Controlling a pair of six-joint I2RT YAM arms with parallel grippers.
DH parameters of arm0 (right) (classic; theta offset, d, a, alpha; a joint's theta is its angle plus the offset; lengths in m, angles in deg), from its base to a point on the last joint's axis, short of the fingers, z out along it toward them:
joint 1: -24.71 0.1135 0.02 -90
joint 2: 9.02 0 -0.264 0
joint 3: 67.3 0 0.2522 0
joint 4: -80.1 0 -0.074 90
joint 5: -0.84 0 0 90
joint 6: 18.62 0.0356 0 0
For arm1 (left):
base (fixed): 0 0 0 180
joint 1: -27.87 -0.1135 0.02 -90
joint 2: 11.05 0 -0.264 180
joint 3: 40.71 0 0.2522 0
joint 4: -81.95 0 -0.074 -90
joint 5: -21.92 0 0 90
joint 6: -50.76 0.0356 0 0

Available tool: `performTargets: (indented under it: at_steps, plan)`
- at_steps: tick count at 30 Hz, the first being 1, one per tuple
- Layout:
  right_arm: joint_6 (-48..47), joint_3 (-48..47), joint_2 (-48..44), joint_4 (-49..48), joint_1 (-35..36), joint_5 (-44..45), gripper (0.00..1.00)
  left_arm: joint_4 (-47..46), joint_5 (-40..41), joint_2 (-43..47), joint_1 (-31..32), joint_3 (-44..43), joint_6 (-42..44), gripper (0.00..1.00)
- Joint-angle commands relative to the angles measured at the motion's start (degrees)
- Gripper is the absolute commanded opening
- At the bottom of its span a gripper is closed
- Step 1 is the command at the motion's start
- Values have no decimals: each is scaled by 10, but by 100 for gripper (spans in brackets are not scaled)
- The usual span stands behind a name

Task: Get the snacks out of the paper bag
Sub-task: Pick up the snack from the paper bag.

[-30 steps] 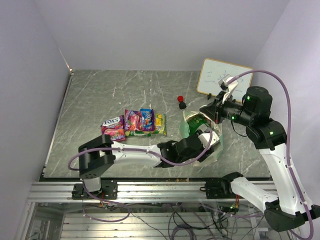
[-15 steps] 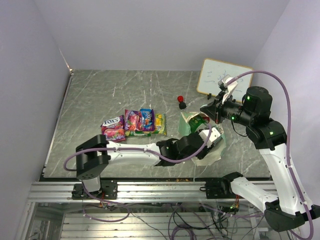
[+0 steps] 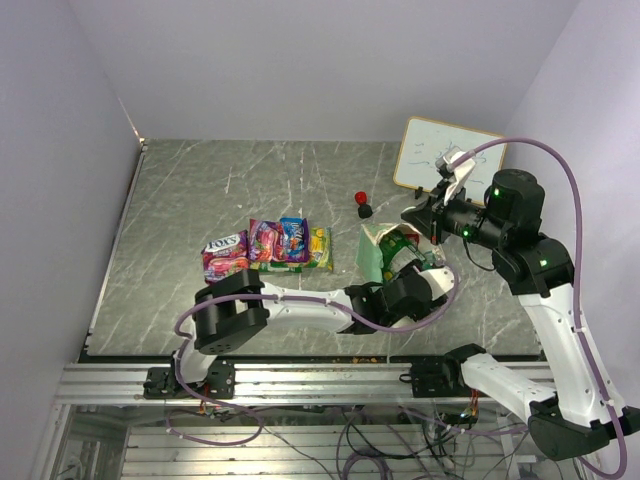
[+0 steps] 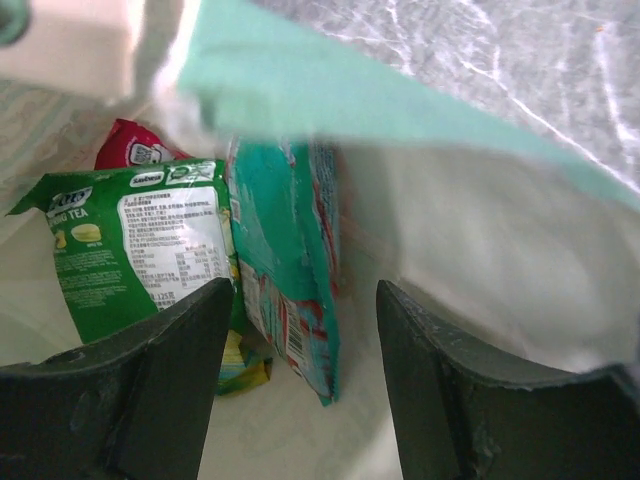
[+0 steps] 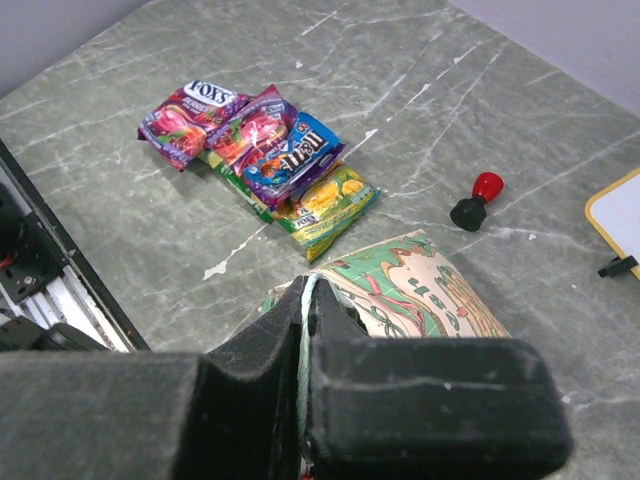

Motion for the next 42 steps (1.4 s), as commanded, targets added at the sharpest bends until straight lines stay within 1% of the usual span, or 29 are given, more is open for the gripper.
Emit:
performTargets:
  at_steps: [1,3,5,6,9,11,15,20,22,28,31,34,38,42]
  plan:
    - [-6,-27,-3,-11,1,7,0,4,51,-30,-2,-29,35,70]
    - [-7,-30,-2,-9,1,10,0,7,50,-38,-3,-33,44,68]
    - [-8,-33,-1,-7,1,14,0,9,52,-45,-6,-37,50,63]
    - [-8,-34,-1,-7,1,17,0,13,48,-48,-9,-39,50,57]
    - [-6,-34,-5,-10,1,29,0,19,31,-43,-18,-37,49,36]
    - [-5,-33,-8,-15,1,44,0,17,23,-29,-20,-29,50,28]
    - [-6,-20,-22,-34,1,83,0,24,5,7,-23,-11,35,8]
    - [-14,-10,-31,-58,1,117,0,50,-11,63,-26,8,10,7]
    - [-20,-8,-31,-64,1,135,0,65,-31,87,-28,11,1,7]
    - [-41,0,-27,-85,1,194,0,121,-93,150,-34,0,-21,7]
    - [-61,-1,-26,-96,1,232,0,149,-99,174,-39,-6,-25,7]
    - [-90,-8,-23,-102,1,274,0,188,-106,186,-48,-31,-27,7]
    - [-139,-18,-10,-106,1,339,0,235,-115,203,-55,-86,-26,7]
    - [-192,-21,3,-124,0,378,0,281,-111,218,-63,-136,-26,7]
